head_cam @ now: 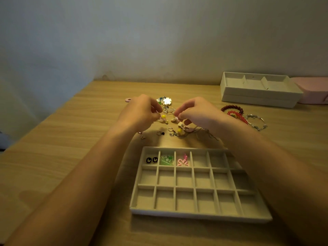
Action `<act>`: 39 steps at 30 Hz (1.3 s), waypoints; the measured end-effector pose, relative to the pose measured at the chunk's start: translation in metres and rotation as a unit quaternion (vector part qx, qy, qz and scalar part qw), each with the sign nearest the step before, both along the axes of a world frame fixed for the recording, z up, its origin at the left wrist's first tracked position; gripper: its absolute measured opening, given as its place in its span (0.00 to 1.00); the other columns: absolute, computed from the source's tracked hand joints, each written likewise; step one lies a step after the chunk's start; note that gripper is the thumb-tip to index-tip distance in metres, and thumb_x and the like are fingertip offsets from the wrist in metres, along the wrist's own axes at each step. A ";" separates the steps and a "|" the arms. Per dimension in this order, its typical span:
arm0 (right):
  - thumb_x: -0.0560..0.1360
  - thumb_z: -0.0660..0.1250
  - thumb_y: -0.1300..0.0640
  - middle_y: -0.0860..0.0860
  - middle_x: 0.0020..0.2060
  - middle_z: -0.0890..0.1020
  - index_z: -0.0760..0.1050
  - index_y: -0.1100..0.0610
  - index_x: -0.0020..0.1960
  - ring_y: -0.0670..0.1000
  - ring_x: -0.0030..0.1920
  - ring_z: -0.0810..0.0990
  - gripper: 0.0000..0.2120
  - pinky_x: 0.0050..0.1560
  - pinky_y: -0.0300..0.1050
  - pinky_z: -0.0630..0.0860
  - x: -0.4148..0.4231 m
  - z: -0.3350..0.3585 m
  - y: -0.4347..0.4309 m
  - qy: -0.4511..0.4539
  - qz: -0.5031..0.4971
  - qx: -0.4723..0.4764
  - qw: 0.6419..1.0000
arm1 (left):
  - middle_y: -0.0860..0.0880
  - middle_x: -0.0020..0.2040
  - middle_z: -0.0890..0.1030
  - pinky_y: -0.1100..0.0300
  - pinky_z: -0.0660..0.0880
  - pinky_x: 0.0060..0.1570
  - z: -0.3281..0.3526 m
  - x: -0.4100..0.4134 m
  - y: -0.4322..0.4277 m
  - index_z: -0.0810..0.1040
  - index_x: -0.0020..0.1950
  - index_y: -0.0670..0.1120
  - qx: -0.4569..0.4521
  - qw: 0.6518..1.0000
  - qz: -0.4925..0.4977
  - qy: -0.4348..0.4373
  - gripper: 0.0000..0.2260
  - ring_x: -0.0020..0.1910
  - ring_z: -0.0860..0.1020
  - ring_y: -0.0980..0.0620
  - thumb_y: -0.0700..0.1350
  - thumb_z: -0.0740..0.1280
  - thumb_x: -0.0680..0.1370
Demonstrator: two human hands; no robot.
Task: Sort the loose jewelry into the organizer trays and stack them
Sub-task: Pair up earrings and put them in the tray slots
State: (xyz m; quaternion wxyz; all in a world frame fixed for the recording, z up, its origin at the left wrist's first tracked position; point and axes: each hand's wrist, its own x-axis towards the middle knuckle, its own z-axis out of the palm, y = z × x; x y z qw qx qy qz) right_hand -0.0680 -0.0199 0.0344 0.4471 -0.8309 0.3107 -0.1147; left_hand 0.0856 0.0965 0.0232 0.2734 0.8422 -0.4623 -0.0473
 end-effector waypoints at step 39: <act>0.76 0.71 0.63 0.57 0.41 0.85 0.83 0.61 0.52 0.51 0.39 0.84 0.06 0.42 0.43 0.81 -0.065 0.015 0.025 -0.176 0.043 0.250 0.951 | 0.44 0.46 0.85 0.60 0.80 0.41 0.017 -0.055 0.043 0.83 0.53 0.44 -0.183 0.875 -0.190 0.406 0.13 0.44 0.84 0.48 0.43 0.74 0.70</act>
